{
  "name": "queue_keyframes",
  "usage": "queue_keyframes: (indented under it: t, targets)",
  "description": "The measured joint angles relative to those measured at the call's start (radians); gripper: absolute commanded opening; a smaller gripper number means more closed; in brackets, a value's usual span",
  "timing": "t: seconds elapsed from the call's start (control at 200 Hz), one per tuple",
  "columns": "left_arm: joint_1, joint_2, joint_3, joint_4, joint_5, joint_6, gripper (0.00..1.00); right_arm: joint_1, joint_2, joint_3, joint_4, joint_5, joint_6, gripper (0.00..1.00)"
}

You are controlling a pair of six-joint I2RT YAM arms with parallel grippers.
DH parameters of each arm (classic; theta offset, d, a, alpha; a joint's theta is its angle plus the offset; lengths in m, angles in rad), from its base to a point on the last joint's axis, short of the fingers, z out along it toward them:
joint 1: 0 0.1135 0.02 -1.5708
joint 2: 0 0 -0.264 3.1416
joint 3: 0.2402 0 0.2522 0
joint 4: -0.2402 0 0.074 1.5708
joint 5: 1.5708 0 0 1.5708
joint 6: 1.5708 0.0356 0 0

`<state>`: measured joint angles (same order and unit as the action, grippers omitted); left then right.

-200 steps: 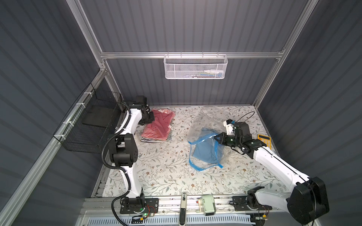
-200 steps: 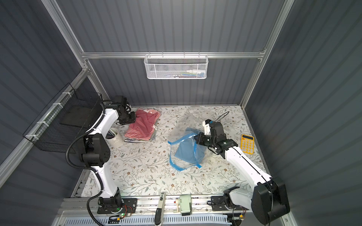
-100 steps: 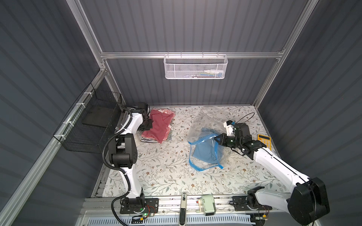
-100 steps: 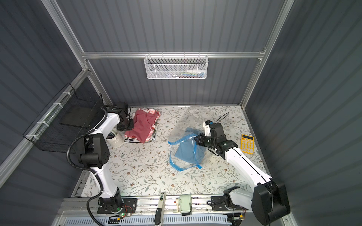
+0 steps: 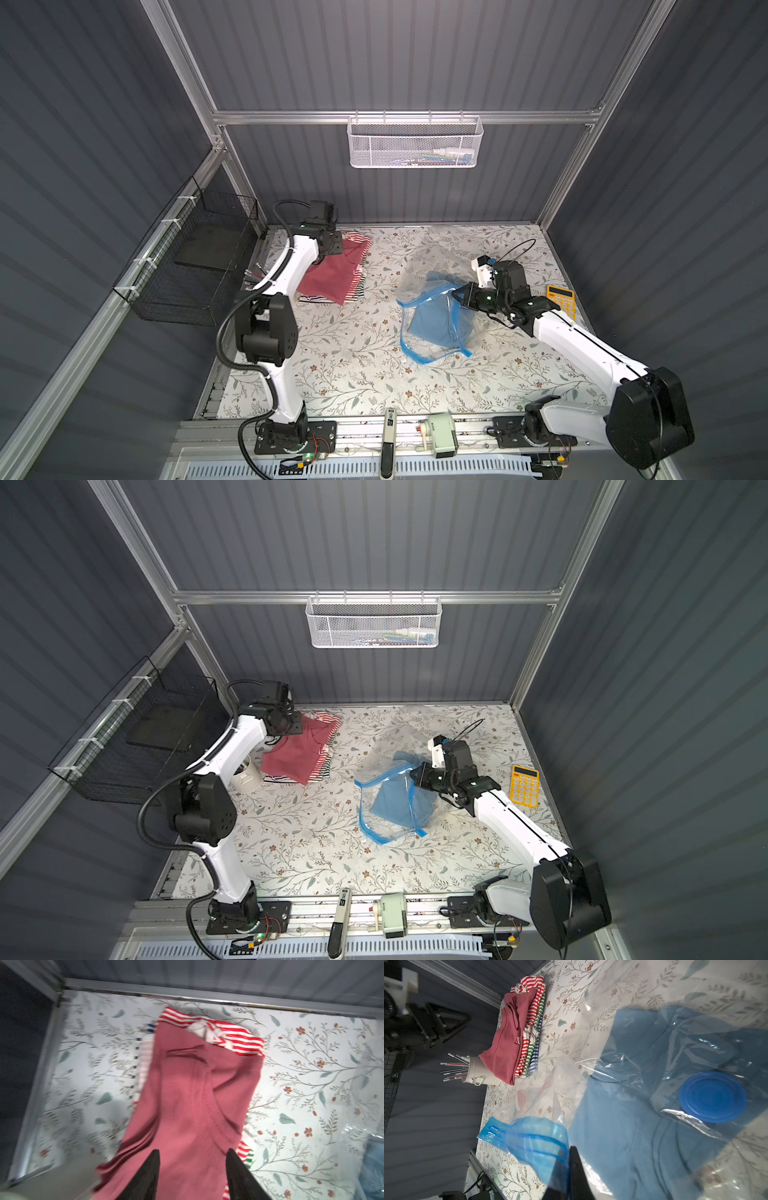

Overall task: Take the tank top out of the vacuum bag
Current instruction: Adjust the tank top.

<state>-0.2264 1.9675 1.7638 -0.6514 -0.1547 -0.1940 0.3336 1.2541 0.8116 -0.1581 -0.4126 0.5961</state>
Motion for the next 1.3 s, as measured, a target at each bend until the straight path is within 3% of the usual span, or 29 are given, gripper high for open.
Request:
queue_keyframes:
  t: [0.265,0.54,0.645,0.76,0.845,0.895,1.09,1.3]
  targets:
    - [-0.082,0.275,0.189,0.024,0.002,0.029,0.53,0.000,0.011,0.000,0.012,-0.010,0.003,0.00]
    - [-0.084,0.364,0.261,0.071,-0.051,0.084,0.54,0.000,0.071,0.002,0.034,-0.028,0.003,0.00]
    - [-0.084,0.401,0.312,0.071,-0.068,0.098,0.42,0.000,0.095,0.004,0.040,-0.034,0.003,0.00]
    - [-0.084,0.429,0.343,0.071,-0.082,0.114,0.11,0.000,0.109,0.004,0.041,-0.037,0.003,0.00]
    - [-0.085,0.431,0.343,0.070,-0.091,0.114,0.08,-0.001,0.112,0.004,0.042,-0.038,0.003,0.00]
    - [-0.085,0.430,0.343,0.073,-0.097,0.114,0.00,-0.001,0.112,0.004,0.043,-0.038,0.003,0.00]
    - [-0.085,0.410,0.301,0.105,-0.108,0.112,0.00,-0.001,0.112,0.006,0.043,-0.039,0.003,0.00]
    - [-0.085,0.293,0.218,0.153,-0.146,0.085,0.00,-0.001,0.112,0.008,0.043,-0.041,0.003,0.00]
